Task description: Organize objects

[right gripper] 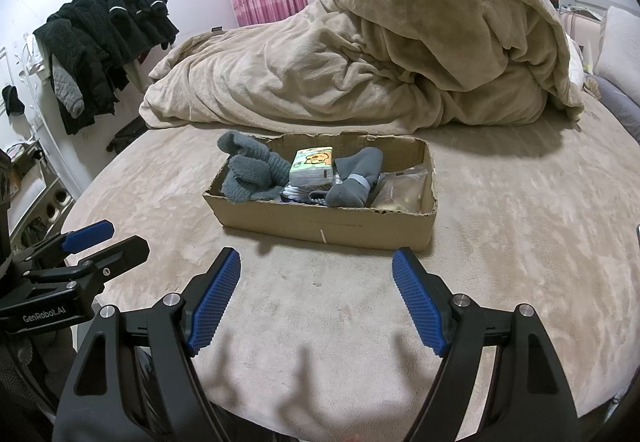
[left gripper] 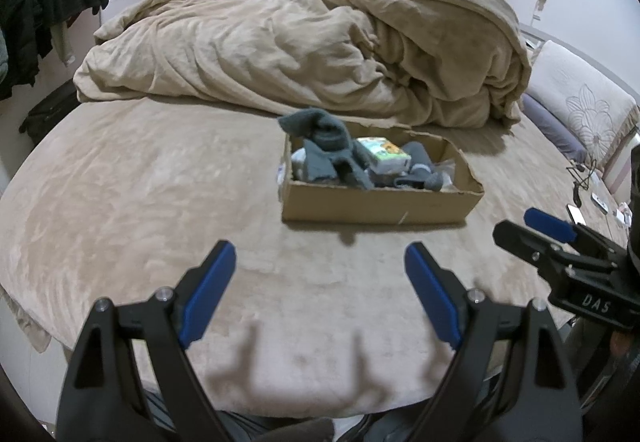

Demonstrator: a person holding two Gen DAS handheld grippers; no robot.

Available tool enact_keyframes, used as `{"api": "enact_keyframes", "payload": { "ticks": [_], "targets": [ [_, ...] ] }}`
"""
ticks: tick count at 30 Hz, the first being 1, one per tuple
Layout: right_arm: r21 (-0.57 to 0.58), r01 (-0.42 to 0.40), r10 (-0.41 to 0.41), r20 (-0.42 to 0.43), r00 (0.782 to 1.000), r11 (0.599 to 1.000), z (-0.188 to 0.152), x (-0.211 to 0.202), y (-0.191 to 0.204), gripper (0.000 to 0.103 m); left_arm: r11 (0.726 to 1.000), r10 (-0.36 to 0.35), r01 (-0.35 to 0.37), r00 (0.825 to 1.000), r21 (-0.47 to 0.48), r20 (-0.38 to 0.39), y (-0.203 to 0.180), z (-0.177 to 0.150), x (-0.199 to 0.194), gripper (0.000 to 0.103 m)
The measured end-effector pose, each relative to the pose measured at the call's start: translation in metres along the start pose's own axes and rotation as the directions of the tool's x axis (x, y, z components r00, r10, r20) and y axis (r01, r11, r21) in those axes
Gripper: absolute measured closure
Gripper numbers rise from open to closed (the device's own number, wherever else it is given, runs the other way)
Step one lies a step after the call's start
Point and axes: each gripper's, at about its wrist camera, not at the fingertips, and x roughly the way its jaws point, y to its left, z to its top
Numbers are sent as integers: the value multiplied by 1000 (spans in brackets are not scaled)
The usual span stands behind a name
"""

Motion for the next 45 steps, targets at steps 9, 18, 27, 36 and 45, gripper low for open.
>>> {"api": "enact_keyframes", "payload": {
  "ticks": [9,18,27,36,45],
  "targets": [
    [0,1,-1,0,1000,1000,0,0,0,22,1000,-4,4,1000,3,3,1,1,-1,15],
    [1,0,0,0,1000,1000,1,0,0,22,1000,-4,4,1000,5,4,1,1,-1,15],
    [0,1,-1,0,1000,1000,1,0,-1,22,1000,-2,2,1000,6,7,0,2,-1,15],
    [1,1,-1,-2,1000,1000,1,1,-1,22,1000,-3,3,1000,9,6,-1,3,0,15],
    [-3,2,-2,-3,1000,1000,1,3,-2,22,999,-16,15,1000,45,20,-5,2,5,15]
  ]
}}
